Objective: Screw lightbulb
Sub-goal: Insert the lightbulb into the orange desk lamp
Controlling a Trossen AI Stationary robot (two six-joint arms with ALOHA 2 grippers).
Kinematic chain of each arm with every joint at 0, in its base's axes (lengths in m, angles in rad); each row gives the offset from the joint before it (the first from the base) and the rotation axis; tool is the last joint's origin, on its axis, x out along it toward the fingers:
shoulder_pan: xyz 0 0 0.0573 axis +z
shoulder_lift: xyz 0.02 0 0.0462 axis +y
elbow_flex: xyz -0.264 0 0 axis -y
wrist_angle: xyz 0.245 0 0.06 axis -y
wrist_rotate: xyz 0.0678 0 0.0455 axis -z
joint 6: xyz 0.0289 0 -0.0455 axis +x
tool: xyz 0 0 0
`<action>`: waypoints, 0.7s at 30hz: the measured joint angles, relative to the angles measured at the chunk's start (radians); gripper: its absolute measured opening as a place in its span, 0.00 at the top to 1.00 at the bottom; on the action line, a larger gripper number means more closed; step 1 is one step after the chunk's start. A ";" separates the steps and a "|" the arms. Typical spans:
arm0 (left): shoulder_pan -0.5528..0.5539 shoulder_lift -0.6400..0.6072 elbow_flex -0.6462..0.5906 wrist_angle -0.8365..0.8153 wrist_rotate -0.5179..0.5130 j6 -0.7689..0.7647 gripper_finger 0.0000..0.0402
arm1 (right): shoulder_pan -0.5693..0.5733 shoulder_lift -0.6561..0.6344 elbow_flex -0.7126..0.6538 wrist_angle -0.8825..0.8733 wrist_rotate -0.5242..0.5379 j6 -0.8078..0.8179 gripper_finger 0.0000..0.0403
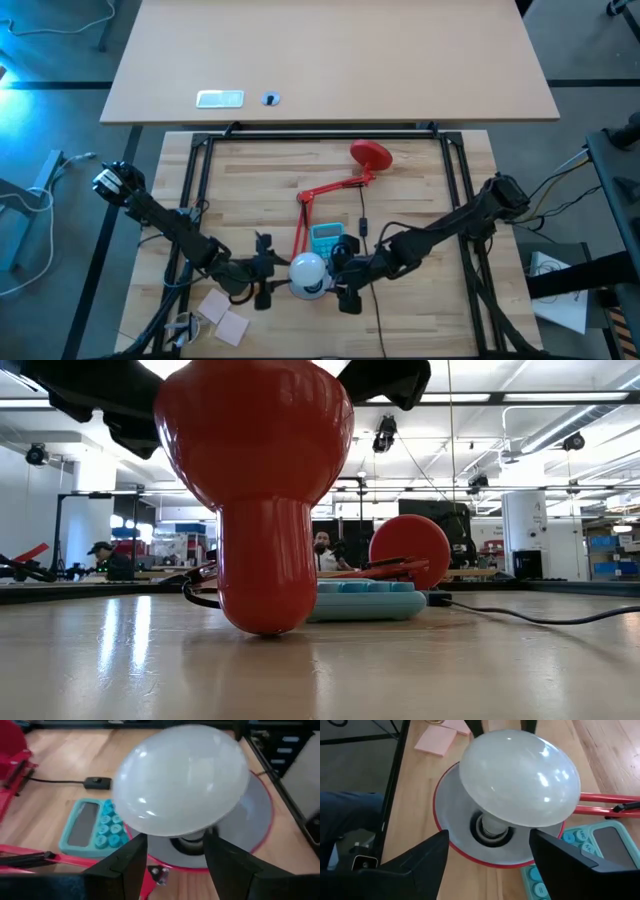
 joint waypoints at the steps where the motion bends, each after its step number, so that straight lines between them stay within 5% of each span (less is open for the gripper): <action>1: 0.000 0.000 0.008 -0.010 0.010 0.002 0.54 | 0.000 0.002 0.000 0.001 0.000 0.000 0.32; 21: 0.000 -0.002 0.092 -0.157 0.077 0.003 0.54 | -0.017 0.002 0.010 -0.034 0.009 -0.052 0.32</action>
